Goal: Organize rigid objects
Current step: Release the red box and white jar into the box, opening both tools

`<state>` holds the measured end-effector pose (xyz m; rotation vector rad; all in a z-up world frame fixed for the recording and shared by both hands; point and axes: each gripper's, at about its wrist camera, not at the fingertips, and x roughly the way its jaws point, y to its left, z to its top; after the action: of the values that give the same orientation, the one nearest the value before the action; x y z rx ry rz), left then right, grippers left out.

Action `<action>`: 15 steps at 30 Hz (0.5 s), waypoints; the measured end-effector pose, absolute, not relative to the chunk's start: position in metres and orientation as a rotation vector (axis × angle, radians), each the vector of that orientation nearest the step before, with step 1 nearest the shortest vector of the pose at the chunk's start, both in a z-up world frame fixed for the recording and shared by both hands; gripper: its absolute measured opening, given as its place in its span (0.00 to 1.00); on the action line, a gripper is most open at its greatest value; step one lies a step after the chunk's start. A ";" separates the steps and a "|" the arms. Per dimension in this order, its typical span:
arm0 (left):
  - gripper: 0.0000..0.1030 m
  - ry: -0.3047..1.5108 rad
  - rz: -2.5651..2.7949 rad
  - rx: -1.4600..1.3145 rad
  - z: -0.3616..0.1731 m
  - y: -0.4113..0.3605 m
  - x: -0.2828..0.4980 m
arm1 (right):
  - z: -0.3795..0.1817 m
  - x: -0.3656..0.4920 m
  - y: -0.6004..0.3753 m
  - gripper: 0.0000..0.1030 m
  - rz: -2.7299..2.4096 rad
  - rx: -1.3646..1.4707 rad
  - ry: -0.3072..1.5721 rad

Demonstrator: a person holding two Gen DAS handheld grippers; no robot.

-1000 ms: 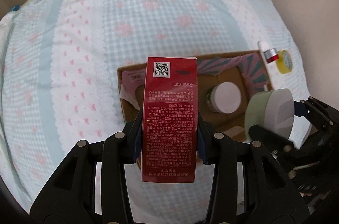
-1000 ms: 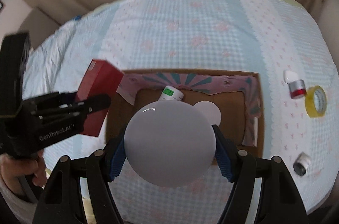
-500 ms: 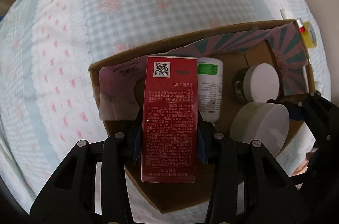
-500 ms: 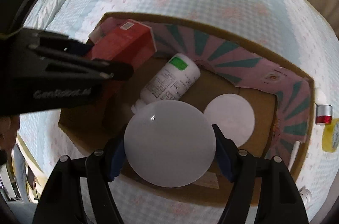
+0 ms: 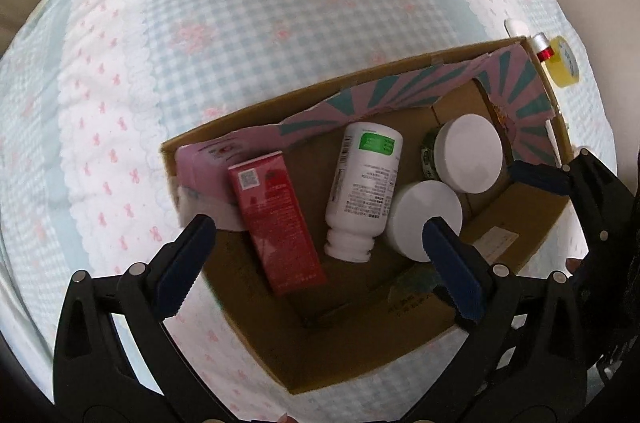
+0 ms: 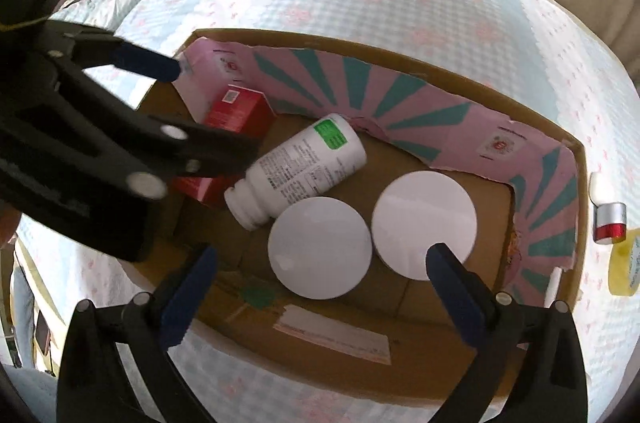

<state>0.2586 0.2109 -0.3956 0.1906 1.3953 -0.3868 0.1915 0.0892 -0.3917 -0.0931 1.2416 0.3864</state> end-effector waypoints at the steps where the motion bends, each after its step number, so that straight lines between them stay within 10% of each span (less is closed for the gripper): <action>1: 1.00 1.394 -0.385 0.185 -0.394 0.213 0.259 | -0.389 0.190 0.087 1.00 0.379 -0.088 1.238; 15: 1.00 1.260 -0.355 0.154 -0.316 0.229 0.226 | -0.325 0.166 0.077 1.00 0.355 -0.105 1.152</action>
<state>0.2259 0.2291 -0.3155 0.1539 1.2598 -0.3545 0.1664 0.0771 -0.3251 -0.1050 1.1523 0.3554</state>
